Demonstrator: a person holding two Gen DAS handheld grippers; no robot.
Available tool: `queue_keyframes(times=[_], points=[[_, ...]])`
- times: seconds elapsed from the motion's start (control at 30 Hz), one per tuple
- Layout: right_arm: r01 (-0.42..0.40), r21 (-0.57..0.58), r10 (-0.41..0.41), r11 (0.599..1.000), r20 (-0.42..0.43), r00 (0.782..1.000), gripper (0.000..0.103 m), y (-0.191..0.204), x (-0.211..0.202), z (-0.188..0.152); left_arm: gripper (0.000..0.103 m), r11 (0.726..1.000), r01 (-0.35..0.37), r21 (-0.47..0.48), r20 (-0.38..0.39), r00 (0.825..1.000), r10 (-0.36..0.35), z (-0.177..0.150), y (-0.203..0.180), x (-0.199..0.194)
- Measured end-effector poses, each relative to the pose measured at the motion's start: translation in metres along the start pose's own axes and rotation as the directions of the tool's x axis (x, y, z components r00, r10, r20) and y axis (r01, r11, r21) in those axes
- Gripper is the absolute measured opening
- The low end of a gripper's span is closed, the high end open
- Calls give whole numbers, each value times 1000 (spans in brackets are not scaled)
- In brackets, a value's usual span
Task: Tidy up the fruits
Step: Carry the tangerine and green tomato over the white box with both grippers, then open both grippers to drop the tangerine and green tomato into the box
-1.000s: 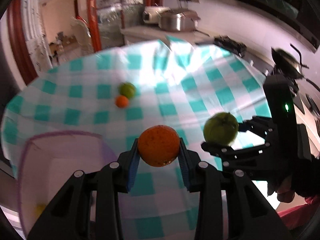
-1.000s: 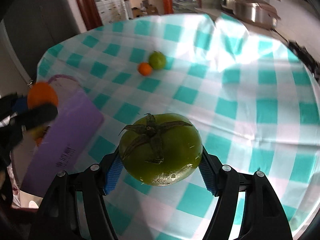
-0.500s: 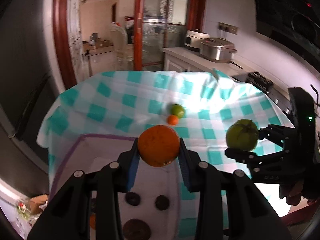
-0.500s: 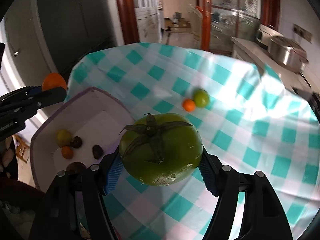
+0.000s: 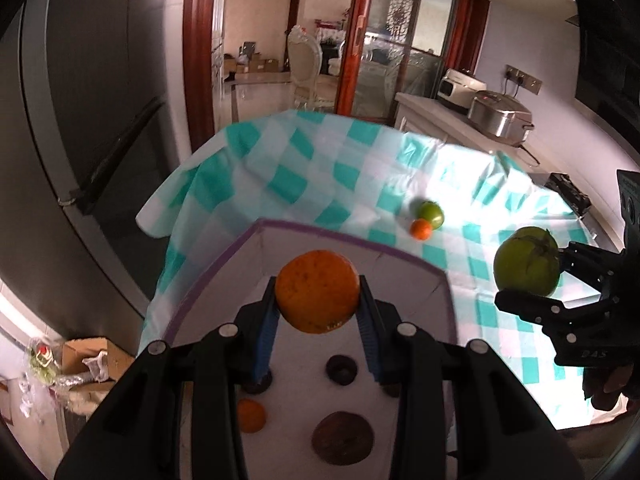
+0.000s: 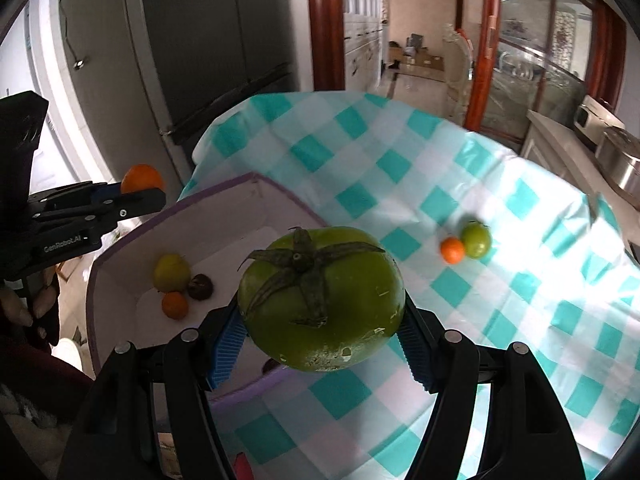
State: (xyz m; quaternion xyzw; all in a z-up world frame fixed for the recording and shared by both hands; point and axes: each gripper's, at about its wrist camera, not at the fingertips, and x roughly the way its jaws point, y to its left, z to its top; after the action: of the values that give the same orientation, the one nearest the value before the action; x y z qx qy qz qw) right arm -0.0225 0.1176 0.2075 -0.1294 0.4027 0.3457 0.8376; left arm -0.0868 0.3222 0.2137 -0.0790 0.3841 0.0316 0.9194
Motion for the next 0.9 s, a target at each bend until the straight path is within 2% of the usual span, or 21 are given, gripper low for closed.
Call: queue_keyframes(times=[0.27, 0.47, 0.67, 0.8, 0.9], points=[[-37, -55, 34, 998, -38, 999, 67, 20, 22, 1, 37, 1000, -16, 6, -75, 997, 17, -18, 18, 22], [-46, -67, 40, 997, -80, 996, 67, 30, 45, -1, 37, 999, -33, 9, -148, 988, 34, -31, 34, 42], [-60, -105, 42, 993, -170, 985, 67, 45, 78, -17, 37, 998, -44, 46, -247, 968, 55, -50, 46, 64], [-60, -143, 24, 988, -245, 969, 67, 56, 100, -30, 37, 994, -43, 97, -310, 948, 71, -63, 49, 80], [-37, -193, -12, 981, -243, 970, 68, 65, 106, -34, 38, 992, -37, 124, -342, 936, 78, -70, 51, 89]])
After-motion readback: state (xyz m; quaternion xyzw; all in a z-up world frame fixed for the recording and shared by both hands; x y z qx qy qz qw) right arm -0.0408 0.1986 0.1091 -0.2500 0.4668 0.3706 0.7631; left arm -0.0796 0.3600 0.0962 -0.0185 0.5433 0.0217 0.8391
